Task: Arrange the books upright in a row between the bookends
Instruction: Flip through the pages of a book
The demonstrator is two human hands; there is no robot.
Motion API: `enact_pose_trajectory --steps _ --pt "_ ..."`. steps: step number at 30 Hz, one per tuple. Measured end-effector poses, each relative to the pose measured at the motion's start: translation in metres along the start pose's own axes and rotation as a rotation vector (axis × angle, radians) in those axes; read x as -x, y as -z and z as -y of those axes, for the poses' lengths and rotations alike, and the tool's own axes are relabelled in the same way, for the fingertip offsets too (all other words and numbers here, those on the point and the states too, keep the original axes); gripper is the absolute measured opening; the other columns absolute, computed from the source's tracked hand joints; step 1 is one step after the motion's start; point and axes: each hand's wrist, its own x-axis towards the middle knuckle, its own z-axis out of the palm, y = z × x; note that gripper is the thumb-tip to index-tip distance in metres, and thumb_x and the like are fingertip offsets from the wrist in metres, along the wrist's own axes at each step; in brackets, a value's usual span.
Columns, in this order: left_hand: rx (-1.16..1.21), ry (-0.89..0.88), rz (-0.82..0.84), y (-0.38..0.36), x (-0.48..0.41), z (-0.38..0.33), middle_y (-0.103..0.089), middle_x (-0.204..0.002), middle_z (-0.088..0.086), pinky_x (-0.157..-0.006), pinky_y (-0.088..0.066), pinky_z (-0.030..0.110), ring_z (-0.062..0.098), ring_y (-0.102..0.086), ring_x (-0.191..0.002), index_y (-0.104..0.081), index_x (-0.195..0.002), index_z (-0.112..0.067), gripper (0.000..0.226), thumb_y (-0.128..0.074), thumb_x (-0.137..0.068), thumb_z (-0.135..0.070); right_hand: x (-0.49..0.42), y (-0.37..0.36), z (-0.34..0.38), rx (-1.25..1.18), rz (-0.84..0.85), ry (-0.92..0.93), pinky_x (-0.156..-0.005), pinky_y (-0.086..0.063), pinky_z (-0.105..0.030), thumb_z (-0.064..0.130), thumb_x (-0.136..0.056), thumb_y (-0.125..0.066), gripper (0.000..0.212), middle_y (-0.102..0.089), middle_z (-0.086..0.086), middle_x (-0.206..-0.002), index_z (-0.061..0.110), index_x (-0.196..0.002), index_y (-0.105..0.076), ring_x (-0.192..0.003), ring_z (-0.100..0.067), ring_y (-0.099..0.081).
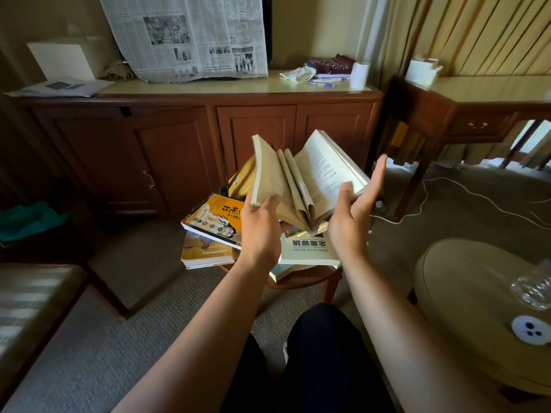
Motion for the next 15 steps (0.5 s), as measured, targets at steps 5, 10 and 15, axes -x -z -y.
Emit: enact_pose_trajectory --steps 5,10,15 --pt "-0.018 -0.09 0.057 -0.002 0.0 -0.006 -0.076 -0.088 -0.012 -0.084 -0.06 0.064 0.025 -0.066 -0.09 -0.066 -0.116 -0.04 0.047 -0.048 -0.103 0.001 -0.01 0.018 -0.014 0.137 0.299 0.151 -0.091 -0.049 -0.016 0.013 -0.105 -0.053 0.034 -0.06 0.015 -0.138 0.021 -0.137 -0.059 -0.101 -0.008 -0.065" --pt "0.002 -0.134 0.007 -0.005 0.003 -0.004 -0.077 -0.095 -0.015 -0.092 -0.057 0.065 0.021 -0.066 -0.094 -0.064 -0.124 -0.04 0.046 -0.05 -0.105 -0.001 -0.017 0.018 -0.013 0.168 0.53 0.046 -0.115 -0.044 -0.046 0.048 -0.079 -0.084 0.086 -0.041 0.017 -0.157 0.032 -0.151 -0.041 -0.147 -0.005 -0.035" --pt "0.046 -0.146 -0.039 -0.002 -0.002 -0.003 -0.077 -0.1 -0.014 -0.084 -0.063 0.049 0.005 -0.076 -0.093 -0.059 -0.133 -0.026 0.036 -0.055 -0.105 -0.004 -0.018 0.015 -0.011 0.068 0.53 -0.008 -0.112 -0.047 -0.047 0.029 -0.08 -0.087 0.08 -0.043 0.015 -0.156 0.035 -0.148 -0.046 -0.143 -0.004 -0.042"
